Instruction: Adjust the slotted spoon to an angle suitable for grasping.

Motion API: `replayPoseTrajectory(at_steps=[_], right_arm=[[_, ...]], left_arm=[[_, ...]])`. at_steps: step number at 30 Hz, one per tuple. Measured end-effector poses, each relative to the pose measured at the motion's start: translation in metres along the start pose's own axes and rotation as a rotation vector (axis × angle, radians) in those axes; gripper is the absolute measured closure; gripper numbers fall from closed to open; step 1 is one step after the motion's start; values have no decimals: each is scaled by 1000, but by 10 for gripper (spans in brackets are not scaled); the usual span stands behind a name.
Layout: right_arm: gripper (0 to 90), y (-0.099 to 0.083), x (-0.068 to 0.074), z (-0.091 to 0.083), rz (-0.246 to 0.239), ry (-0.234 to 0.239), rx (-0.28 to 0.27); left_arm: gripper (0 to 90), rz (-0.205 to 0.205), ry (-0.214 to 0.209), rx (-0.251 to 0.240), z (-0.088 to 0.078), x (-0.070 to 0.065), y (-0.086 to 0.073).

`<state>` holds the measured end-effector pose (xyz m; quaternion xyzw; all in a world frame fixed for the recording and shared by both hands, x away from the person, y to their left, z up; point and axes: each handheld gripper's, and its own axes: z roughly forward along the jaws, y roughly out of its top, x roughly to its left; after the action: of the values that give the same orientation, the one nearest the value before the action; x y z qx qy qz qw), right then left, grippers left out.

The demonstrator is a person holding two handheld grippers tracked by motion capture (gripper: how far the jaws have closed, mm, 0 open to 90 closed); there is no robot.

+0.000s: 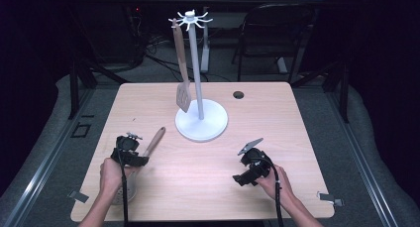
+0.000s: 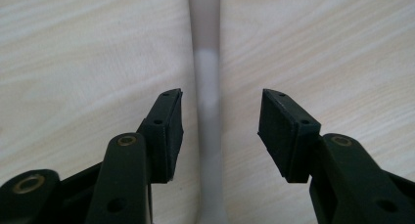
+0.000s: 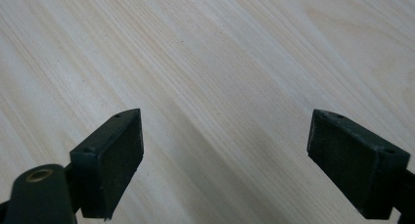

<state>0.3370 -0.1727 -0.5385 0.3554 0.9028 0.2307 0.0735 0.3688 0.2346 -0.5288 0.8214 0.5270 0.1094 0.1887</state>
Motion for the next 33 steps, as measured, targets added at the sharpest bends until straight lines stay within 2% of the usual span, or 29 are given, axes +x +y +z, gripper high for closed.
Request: replayPoseTrajectory(at_steps=[2, 7, 9, 12, 19, 24, 27, 31, 33], right_arm=[[131, 0, 1, 2, 3, 1, -21], [131, 0, 0, 2, 0, 1, 4], [131, -1, -1, 3, 5, 4, 6], [131, -1, -2, 4, 4, 3, 4], [131, -1, -1, 4, 4, 4, 6], [131, -2, -1, 4, 17, 9, -2], [132, -2, -2, 4, 15, 11, 2], [132, -2, -1, 5, 24, 12, -7], [133, -1, -2, 3, 12, 9, 5]], left_arm=[[463, 2, 5, 10, 4, -1, 8], [470, 10, 16, 38, 13, -1, 16], [521, 4, 25, 77, 19, 0, 19], [570, -9, 25, 96, 25, 2, 19], [675, -12, 18, 106, 33, 5, 21], [733, 9, 30, 108, 34, 4, 23], [743, -3, 15, 108, 34, 6, 22], [748, 0, 16, 97, 34, 7, 21], [750, 4, 14, 96, 34, 6, 21]])
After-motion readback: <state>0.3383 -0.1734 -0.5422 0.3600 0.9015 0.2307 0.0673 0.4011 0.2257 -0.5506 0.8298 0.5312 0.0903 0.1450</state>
